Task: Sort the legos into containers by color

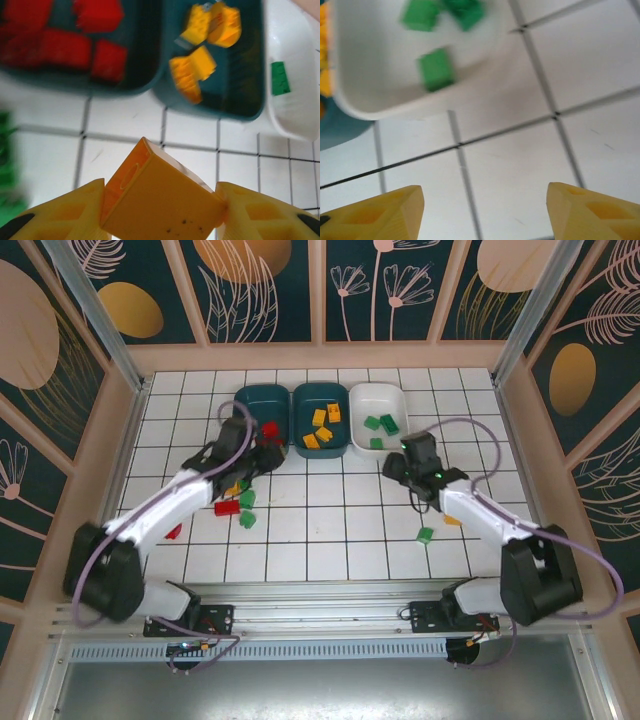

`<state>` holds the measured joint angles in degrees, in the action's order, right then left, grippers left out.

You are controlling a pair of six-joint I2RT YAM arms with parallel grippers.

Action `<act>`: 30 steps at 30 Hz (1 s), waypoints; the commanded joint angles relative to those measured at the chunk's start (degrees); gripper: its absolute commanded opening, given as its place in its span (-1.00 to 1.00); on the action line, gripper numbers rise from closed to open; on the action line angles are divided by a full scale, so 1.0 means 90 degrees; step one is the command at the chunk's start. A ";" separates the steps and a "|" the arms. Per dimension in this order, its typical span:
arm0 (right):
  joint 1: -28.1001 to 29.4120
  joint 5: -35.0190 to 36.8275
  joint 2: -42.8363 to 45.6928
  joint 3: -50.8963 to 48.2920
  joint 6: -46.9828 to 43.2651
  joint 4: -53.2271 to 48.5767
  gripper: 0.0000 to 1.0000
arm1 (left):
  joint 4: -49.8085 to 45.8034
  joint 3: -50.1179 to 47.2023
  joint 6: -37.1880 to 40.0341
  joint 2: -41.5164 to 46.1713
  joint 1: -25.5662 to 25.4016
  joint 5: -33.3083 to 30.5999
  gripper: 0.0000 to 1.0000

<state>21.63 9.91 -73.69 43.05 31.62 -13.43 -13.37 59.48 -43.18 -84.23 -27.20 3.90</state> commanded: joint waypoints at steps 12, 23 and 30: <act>-0.0714 0.0377 0.1525 -0.1198 0.1453 -0.1417 0.58 | 0.0395 0.3920 0.0394 -0.4097 -0.0350 0.0411 -0.05; -0.0821 -0.0580 0.1344 -0.1033 0.2110 -0.2217 0.63 | 0.0506 0.4206 0.0481 -0.3947 -0.0352 0.0475 0.60; -0.0826 -0.0675 0.1101 -0.0851 0.2022 -0.2835 0.51 | 0.1602 0.1691 0.0293 -0.1629 -0.0346 0.0442 0.69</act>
<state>14.55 4.29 -62.67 33.17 49.01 -33.87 -4.16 81.41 -40.14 -108.33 -30.33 8.51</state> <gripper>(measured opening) 0.755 0.833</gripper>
